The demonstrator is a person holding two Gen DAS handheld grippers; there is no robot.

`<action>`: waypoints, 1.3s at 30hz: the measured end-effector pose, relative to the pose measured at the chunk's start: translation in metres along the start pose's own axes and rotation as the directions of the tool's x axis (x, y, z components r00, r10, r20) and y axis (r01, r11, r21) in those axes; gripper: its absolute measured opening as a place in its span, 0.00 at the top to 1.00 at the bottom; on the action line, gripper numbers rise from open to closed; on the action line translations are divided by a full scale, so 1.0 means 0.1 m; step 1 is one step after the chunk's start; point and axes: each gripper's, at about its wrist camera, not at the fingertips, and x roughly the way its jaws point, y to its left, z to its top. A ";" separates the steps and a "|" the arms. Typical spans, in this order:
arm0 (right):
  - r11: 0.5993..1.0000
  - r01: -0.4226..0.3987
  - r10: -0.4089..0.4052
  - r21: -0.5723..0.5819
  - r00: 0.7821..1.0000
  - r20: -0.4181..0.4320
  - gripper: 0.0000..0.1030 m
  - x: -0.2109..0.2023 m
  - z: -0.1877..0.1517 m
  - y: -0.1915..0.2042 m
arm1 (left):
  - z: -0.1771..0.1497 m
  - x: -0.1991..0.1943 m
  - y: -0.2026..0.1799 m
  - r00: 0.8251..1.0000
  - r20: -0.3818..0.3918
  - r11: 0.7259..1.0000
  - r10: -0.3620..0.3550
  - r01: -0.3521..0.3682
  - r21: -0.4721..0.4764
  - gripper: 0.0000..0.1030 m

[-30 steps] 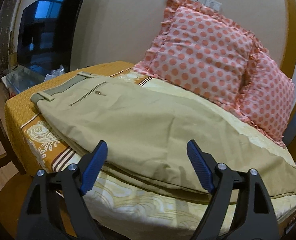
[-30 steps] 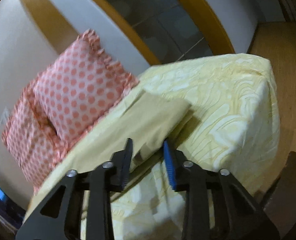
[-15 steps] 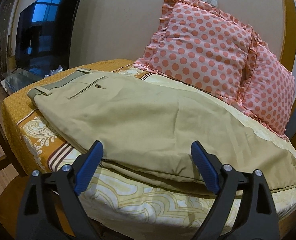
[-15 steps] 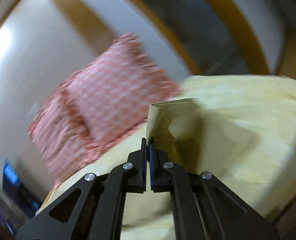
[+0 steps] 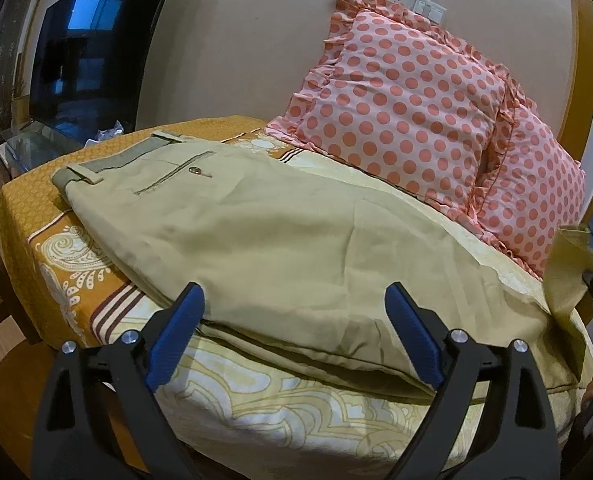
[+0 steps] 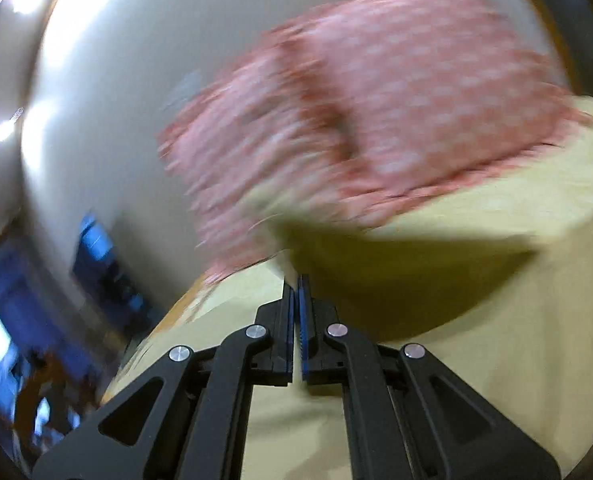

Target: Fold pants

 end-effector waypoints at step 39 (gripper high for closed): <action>0.801 0.440 -0.532 0.405 0.834 0.146 0.75 -1.51 0.00 -2.15 | -0.02 0.03 -0.01 1.000 0.004 1.000 -0.010 0.010 0.018 0.07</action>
